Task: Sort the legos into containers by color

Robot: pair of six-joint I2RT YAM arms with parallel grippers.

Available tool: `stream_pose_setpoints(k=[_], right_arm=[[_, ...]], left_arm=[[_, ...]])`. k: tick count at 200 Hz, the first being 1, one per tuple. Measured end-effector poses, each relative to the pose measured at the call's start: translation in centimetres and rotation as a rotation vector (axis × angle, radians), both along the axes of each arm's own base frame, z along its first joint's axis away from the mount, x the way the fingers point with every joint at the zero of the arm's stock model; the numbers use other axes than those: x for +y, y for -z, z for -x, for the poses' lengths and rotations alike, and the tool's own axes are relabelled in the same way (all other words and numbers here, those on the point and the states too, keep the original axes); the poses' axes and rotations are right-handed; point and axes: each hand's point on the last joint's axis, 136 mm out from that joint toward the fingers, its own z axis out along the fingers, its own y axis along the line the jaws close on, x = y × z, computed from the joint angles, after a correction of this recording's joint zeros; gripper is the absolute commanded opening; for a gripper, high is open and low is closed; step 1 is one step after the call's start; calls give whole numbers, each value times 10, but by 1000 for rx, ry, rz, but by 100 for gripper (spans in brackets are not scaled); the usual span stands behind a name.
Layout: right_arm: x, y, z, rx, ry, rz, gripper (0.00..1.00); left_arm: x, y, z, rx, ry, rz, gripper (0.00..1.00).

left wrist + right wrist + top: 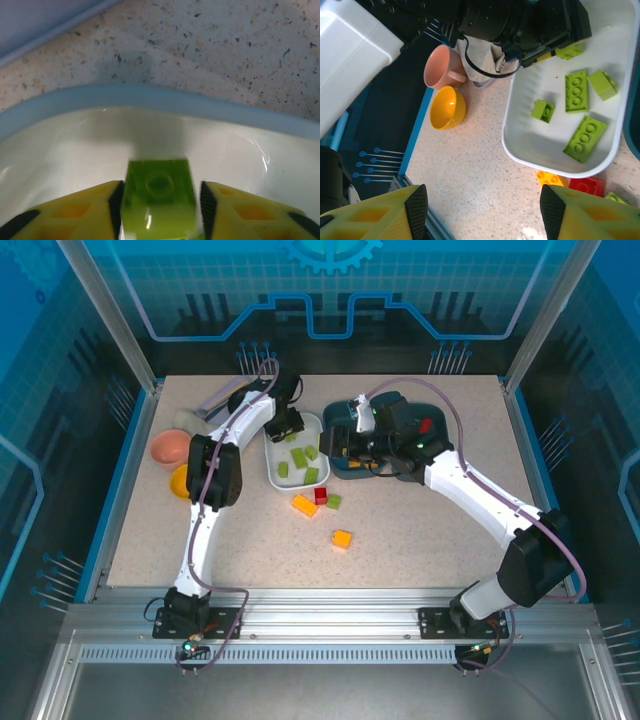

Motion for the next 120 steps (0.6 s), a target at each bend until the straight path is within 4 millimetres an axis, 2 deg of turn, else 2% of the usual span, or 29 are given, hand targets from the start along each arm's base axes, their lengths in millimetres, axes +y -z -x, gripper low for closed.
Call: stream_pose_setpoints(k=[16,44,59,78,98,120], right_arm=[[-5,8,2,14,-1,48,64],[-17,25,3,29,-2,171,63],[-22,38,8,37,-11,250,63],[-19,54,20,48,-46,334,63],[-8,74,35,58,-100,407,64],[5,103,45,86,-145,480,66]], left_arm=[[-3,1,1,8,0,15,65],[-9,-2,4,14,13,39,70],[-12,-12,7,2,20,50,72],[-15,-41,21,-31,29,69,75],[-19,-88,47,-100,34,109,76],[-23,-134,97,-179,41,188,76]])
